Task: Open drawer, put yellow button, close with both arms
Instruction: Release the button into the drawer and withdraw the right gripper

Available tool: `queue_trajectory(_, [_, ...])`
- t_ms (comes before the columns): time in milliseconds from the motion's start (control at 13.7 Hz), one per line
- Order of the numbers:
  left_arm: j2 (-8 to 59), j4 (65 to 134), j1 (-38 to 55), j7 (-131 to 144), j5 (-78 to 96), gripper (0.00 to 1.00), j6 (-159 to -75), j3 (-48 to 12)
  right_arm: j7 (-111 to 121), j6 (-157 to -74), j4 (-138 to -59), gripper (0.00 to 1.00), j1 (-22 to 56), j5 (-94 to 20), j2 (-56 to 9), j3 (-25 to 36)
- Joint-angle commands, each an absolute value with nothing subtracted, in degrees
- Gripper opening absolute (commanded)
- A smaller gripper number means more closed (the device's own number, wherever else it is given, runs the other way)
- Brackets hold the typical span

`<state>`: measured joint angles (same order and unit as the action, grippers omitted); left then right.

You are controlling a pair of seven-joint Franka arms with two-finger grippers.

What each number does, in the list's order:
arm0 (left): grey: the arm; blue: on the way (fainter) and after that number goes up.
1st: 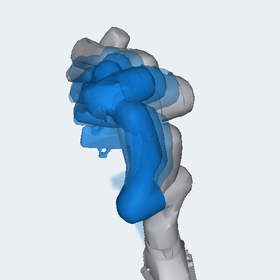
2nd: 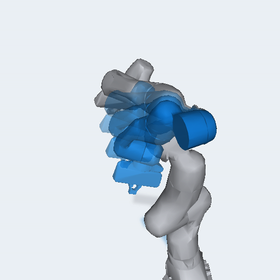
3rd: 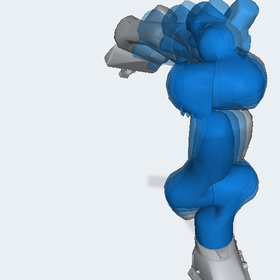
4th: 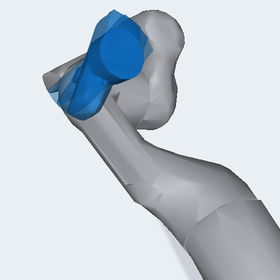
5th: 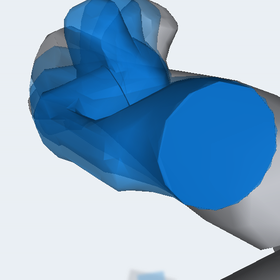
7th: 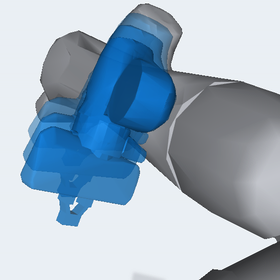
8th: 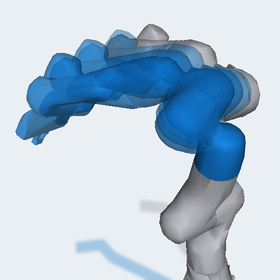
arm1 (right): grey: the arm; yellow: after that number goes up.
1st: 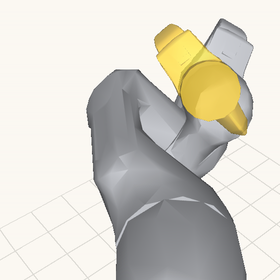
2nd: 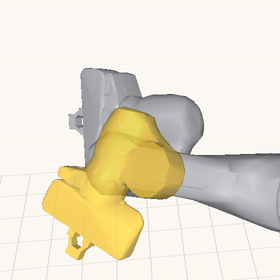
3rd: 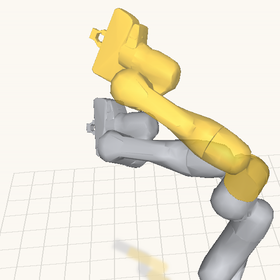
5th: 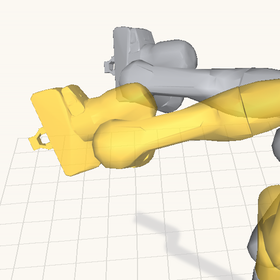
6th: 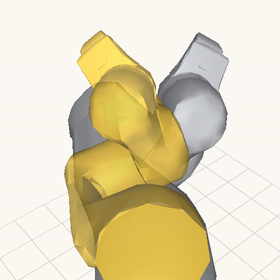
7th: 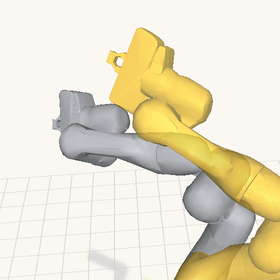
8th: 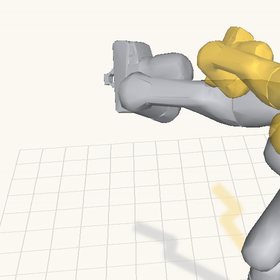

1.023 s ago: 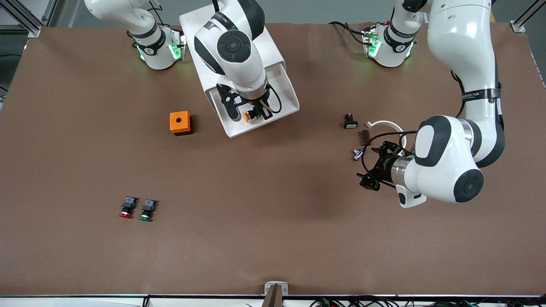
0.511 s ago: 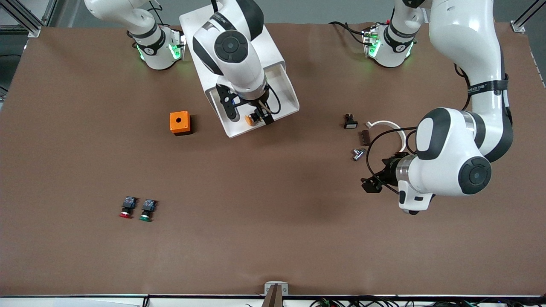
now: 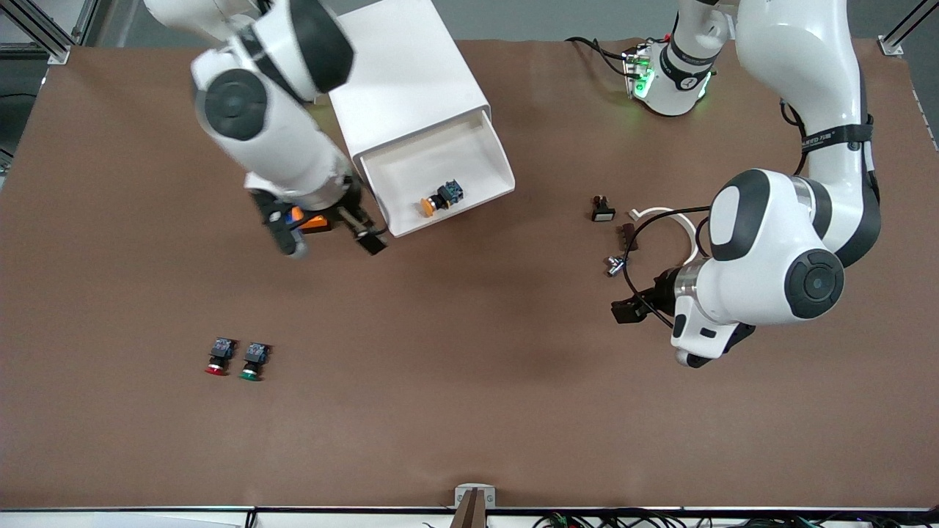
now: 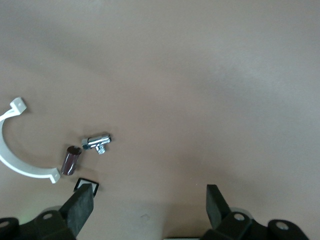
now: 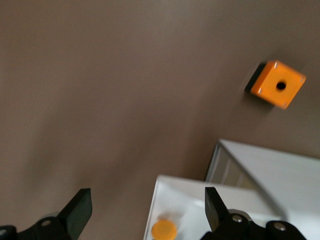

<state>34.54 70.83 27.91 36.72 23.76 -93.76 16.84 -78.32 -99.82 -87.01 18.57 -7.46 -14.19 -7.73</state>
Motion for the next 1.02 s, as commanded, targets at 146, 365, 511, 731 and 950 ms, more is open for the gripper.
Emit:
queue_trajectory(146, [34.0, 71.7, 30.1, 31.3, 21.2, 0.99, -95.6, 17.0, -55.9, -87.7, -80.7, 1.00, 7.5, -7.3, -13.0, -8.4])
queue_trajectory(365, [34.2, 71.8, 32.9, 27.7, 17.9, 0.99, -97.0, 17.0, -45.9, -87.2, -81.2, 1.00, 6.5, -6.4, -9.9, -2.8])
queue_trajectory(511, [34.2, 71.9, 35.1, 27.3, 15.7, 0.99, -97.0, 17.0, -32.4, -86.7, -81.4, 1.00, 6.4, -6.5, -8.8, 2.0])
queue_trajectory(731, [34.0, 73.2, 34.6, 27.2, 16.8, 0.99, -97.0, 13.2, -17.4, -85.4, -81.7, 1.00, 4.2, -6.5, -8.3, 7.4])
queue_trajectory(950, [32.5, 76.0, 35.9, 28.4, 16.6, 0.99, -96.8, 11.0, -7.0, -84.8, -82.6, 1.00, 0.9, -6.5, -8.3, 7.3])
